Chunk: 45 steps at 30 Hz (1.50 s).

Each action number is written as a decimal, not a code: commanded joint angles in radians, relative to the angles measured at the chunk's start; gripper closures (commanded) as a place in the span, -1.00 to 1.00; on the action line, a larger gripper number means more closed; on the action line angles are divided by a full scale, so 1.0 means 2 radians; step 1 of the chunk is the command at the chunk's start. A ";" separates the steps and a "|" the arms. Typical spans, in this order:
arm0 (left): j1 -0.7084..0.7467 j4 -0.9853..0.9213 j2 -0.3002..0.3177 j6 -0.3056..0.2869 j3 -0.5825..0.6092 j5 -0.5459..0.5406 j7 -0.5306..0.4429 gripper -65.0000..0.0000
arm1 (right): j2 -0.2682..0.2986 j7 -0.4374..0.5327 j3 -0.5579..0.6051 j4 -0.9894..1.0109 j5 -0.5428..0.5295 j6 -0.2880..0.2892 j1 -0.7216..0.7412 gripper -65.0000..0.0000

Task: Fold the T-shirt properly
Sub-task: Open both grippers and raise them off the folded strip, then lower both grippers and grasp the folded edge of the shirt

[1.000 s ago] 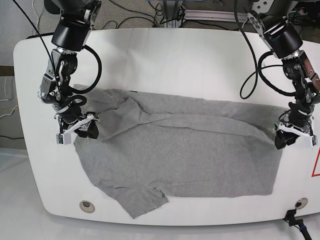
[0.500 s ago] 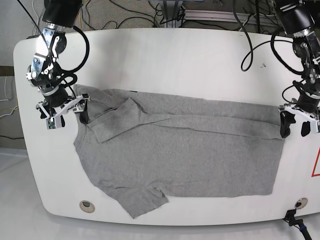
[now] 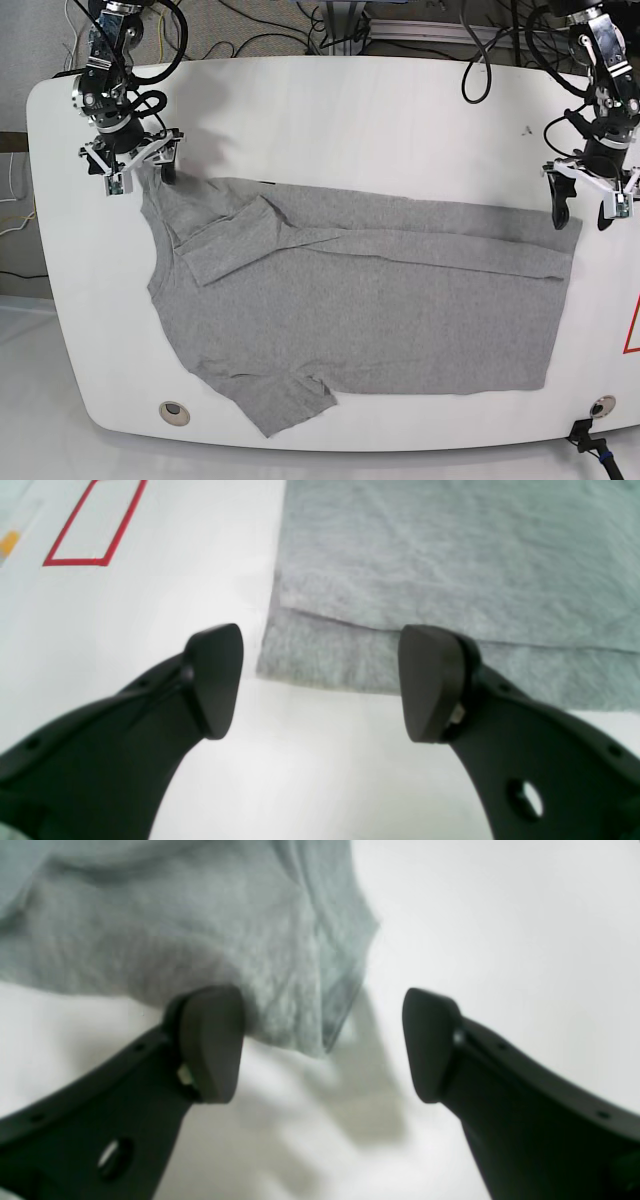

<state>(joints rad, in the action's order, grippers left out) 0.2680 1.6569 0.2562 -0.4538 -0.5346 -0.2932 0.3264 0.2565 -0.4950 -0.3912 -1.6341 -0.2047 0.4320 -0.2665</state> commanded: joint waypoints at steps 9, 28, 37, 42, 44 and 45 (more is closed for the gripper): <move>-0.005 0.007 0.004 -0.002 -0.002 -0.008 -0.015 -0.40 | 0.001 0.058 -0.001 0.087 0.012 0.005 0.037 -0.43; -0.065 -0.090 0.013 -0.002 -0.035 -0.007 -0.012 -0.40 | -0.004 0.058 -0.003 0.107 0.011 0.037 0.048 1.00; -0.120 -0.179 0.018 -0.002 -0.034 -0.007 -0.014 -0.40 | -0.004 0.058 -0.002 0.107 0.011 0.037 0.047 1.00; -0.133 -0.199 0.020 -0.002 -0.032 -0.006 -0.015 -0.40 | -0.004 0.058 -0.002 0.107 0.011 0.037 0.047 1.00; -0.134 -0.216 0.020 -0.002 -0.032 -0.006 -0.015 -0.40 | -0.004 0.058 -0.002 0.107 0.011 0.037 0.047 1.00; -0.137 -0.224 0.021 -0.002 -0.031 -0.006 -0.015 -0.40 | -0.004 0.058 -0.002 0.107 0.011 0.037 0.047 1.00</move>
<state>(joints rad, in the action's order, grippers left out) 0.0109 1.2114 0.2756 -0.4572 -0.5957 -0.2932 0.3195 0.2356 -0.3668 -0.3927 -1.4117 -0.1871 0.5022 -0.1749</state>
